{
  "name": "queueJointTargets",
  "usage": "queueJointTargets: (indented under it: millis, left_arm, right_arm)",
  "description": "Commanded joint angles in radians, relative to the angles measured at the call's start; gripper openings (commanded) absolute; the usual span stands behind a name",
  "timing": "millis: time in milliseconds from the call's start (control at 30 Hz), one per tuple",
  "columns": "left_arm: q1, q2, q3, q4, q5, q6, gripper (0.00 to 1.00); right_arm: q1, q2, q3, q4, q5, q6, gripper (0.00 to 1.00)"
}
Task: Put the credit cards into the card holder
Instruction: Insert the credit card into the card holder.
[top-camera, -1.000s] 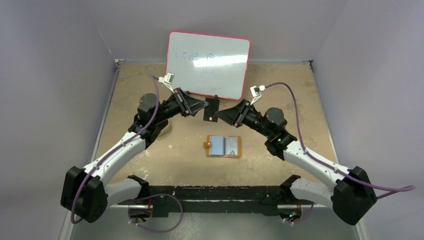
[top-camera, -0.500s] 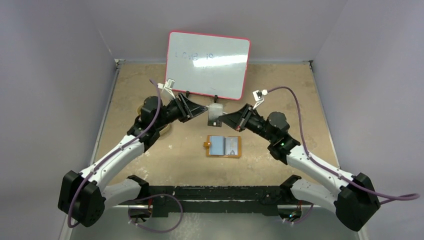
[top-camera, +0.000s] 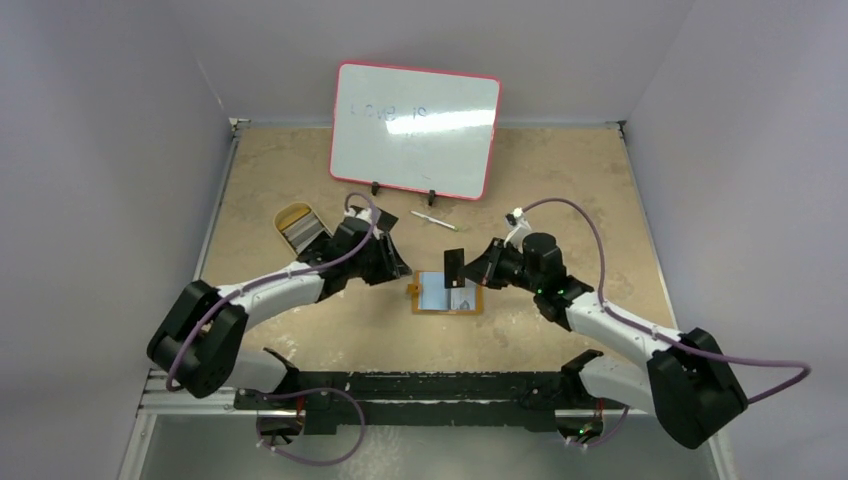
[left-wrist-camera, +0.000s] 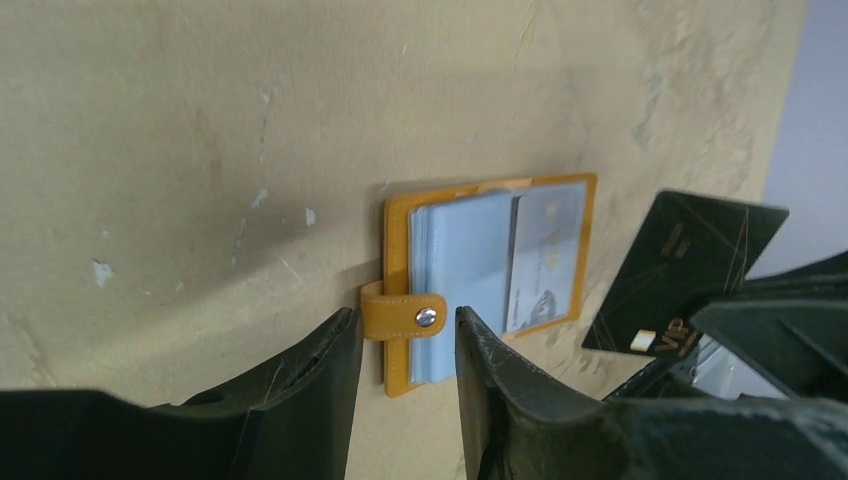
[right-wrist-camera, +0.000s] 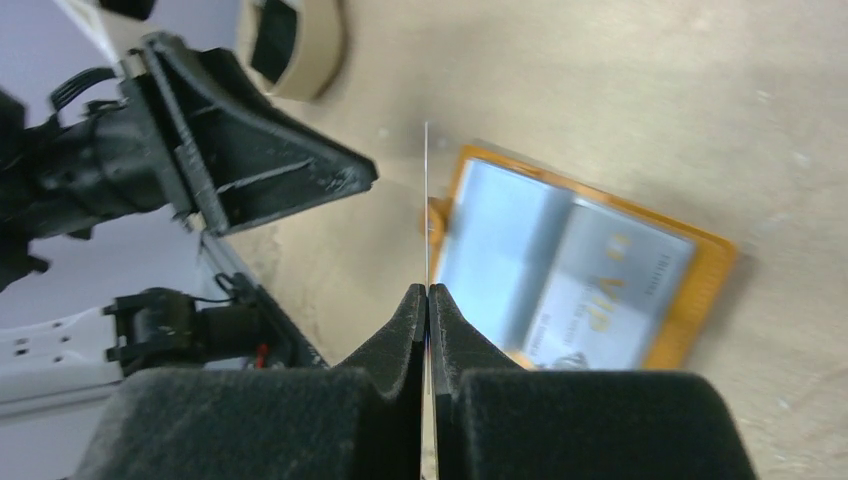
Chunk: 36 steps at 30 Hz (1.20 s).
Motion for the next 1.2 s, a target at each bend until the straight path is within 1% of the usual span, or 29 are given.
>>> queueJointTargets:
  millis: [0,100,200,400,867,1167]
  left_arm:
    - [-0.064,0.056,0.007,0.090,-0.015,0.029,0.39]
    - [-0.091,0.101,0.015,0.099,-0.023,0.037,0.40]
    - [-0.108,0.135,0.034,0.061,-0.058,0.056,0.40]
    - [-0.124,0.167,0.040,0.021,-0.100,0.074,0.30]
    - [-0.139,0.179,0.036,0.001,-0.129,0.074,0.18]
    - [-0.141,0.157,0.029,0.001,-0.131,0.058,0.12]
  right_arm:
    - [-0.041,0.061,-0.013,0.034,-0.066,-0.075,0.00]
    - [-0.059,0.092,-0.031,0.065,-0.068,-0.082,0.00]
    - [-0.093,0.134,-0.066,0.141,-0.105,-0.085,0.00]
    - [-0.100,0.222,-0.081,0.216,-0.126,-0.084,0.00]
    - [-0.102,0.312,-0.105,0.330,-0.147,-0.041,0.00]
    - [-0.101,0.368,-0.166,0.463,-0.132,0.068,0.00]
